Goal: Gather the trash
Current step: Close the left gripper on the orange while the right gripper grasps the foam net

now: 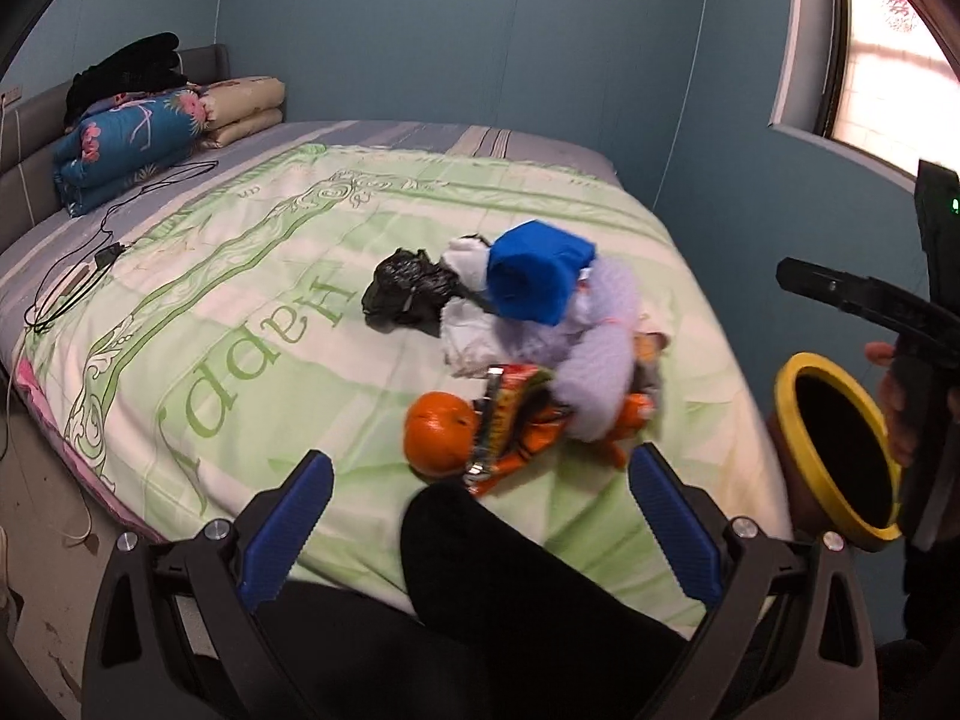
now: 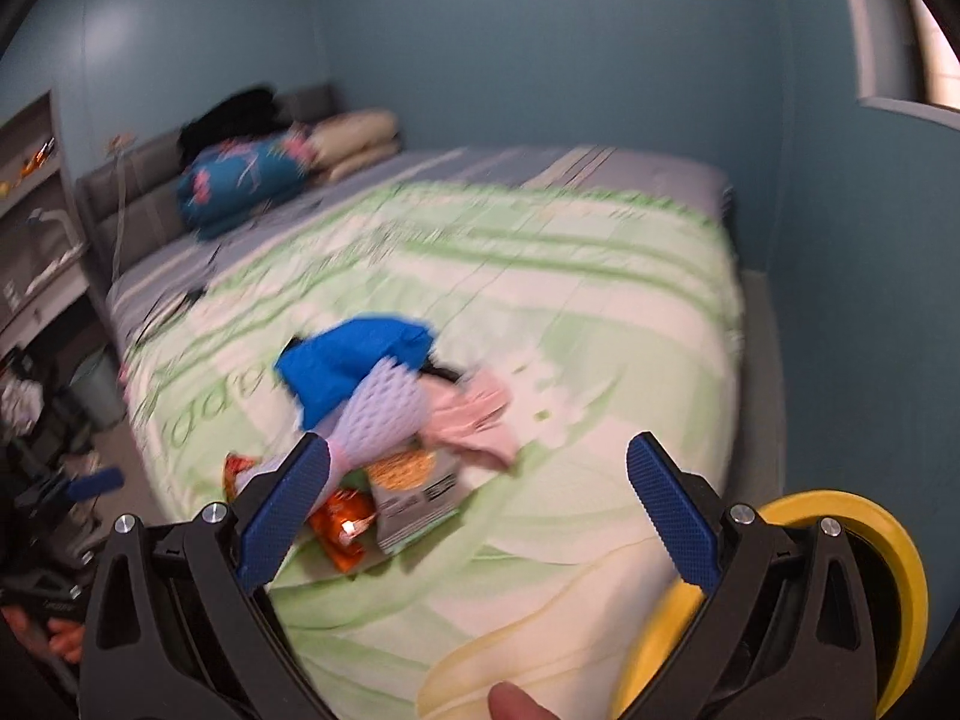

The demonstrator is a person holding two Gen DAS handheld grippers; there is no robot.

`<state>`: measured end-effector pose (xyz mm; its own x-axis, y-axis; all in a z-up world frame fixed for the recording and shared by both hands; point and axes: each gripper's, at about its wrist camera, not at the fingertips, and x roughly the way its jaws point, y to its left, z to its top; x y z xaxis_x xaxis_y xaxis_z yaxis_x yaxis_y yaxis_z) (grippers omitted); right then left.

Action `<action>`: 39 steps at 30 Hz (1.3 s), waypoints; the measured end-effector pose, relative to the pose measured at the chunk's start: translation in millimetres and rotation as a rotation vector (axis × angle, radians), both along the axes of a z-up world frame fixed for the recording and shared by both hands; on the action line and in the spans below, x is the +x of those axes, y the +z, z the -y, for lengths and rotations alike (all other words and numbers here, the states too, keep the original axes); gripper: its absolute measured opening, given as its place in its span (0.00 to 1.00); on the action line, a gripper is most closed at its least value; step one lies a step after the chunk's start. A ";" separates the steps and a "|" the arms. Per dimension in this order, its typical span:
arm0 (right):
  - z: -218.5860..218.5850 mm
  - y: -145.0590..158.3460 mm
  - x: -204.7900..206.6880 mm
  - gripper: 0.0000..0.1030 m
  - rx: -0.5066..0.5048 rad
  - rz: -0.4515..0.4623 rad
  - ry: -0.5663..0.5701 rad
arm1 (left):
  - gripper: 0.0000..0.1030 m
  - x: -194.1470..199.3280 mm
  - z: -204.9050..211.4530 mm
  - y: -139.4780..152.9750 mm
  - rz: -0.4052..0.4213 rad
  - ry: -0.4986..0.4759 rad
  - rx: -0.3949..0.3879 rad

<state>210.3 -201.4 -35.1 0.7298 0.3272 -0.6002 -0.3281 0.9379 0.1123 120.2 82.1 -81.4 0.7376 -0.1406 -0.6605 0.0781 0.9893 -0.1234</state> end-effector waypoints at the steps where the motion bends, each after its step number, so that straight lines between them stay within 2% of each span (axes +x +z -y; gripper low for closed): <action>1: -4.9 -2.3 4.3 0.92 -0.002 -0.022 0.019 | 0.92 5.1 -1.1 -2.9 -0.007 -0.011 0.007; 6: -28.1 -8.1 19.0 0.92 0.001 -0.079 0.083 | 0.92 26.9 -11.3 -18.1 -0.052 -0.067 -0.020; 11: -42.4 -15.0 36.2 0.92 0.015 -0.098 0.110 | 0.92 48.8 -34.3 -34.2 -0.091 -0.038 -0.076; 14: -50.7 -20.1 44.7 0.92 0.006 -0.106 0.104 | 0.92 56.6 -44.9 -36.3 -0.077 0.002 -0.087; 19: -66.8 -25.8 55.5 0.92 -0.023 -0.105 0.125 | 0.92 79.0 -57.5 -40.0 -0.090 0.000 -0.101; 24: -73.7 -30.0 65.8 0.92 -0.056 -0.121 0.143 | 0.92 96.6 -60.7 -54.1 -0.134 -0.072 -0.088; 28: -76.3 -31.9 71.2 0.91 -0.061 -0.135 0.172 | 0.92 99.9 -60.3 -60.7 -0.130 -0.128 -0.068; 30: -78.1 -33.9 74.8 0.84 -0.066 -0.144 0.179 | 0.91 103.4 -60.7 -65.7 -0.144 -0.141 -0.076; 36: -82.7 -42.2 84.6 0.80 -0.044 -0.186 0.174 | 0.86 108.7 -52.9 -71.9 -0.152 -0.195 -0.128; 39: -84.9 -47.2 87.1 0.73 -0.041 -0.208 0.177 | 0.81 108.7 -37.3 -74.6 -0.162 -0.251 -0.105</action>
